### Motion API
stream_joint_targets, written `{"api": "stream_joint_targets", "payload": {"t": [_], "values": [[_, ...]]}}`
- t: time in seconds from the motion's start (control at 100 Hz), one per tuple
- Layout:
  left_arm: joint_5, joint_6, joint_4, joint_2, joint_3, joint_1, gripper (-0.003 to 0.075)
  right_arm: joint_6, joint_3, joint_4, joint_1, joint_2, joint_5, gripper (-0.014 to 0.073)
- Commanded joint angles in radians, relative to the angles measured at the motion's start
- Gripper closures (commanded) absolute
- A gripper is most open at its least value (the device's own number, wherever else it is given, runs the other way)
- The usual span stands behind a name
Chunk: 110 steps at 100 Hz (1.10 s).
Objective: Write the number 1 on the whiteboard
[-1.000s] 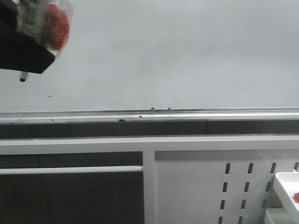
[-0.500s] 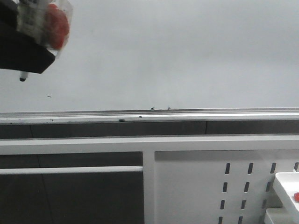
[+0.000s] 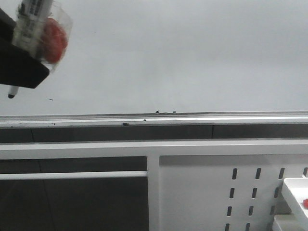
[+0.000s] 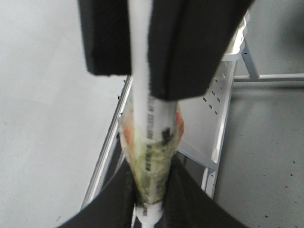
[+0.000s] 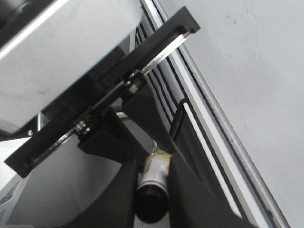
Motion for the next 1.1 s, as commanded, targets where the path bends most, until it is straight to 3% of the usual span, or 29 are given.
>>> {"api": "stream_joint_targets", "payload": {"t": [0.0,0.18,0.25,0.38,0.47,0.67,0.81,1.09], "values": [[-0.104,0.025,0.041,-0.011,-0.036,-0.007,0.074,0.015,-0.034,0.067,0.005,-0.008,-0.011,0.0669],[-0.104,0.005,0.008,-0.017,-0.046,-0.007,0.0713,0.015,-0.034,0.064,0.005,-0.008,0.002,0.0669],[-0.104,0.005,-0.061,-0.028,-0.067,-0.007,0.0608,0.015,-0.034,0.037,0.005,-0.01,0.005,0.0669],[-0.102,0.005,-0.177,-0.065,-0.096,-0.007,0.0302,0.015,-0.034,0.01,0.005,-0.019,0.005,0.0662],[-0.068,0.005,-0.222,-0.102,-0.104,-0.007,0.0211,0.015,-0.034,-0.015,0.005,-0.031,0.005,0.0661],[0.012,0.005,-0.291,-0.239,-0.104,-0.007,0.0241,0.015,-0.032,-0.113,0.001,-0.098,0.003,0.0661],[0.016,-0.056,-0.298,-0.393,-0.104,-0.005,0.0319,0.015,-0.023,-0.172,0.001,-0.176,0.001,0.0661],[0.151,-0.419,0.022,-0.744,-0.084,0.1,0.0472,0.015,0.156,-0.268,-0.007,-0.399,-0.139,0.0642]]}}
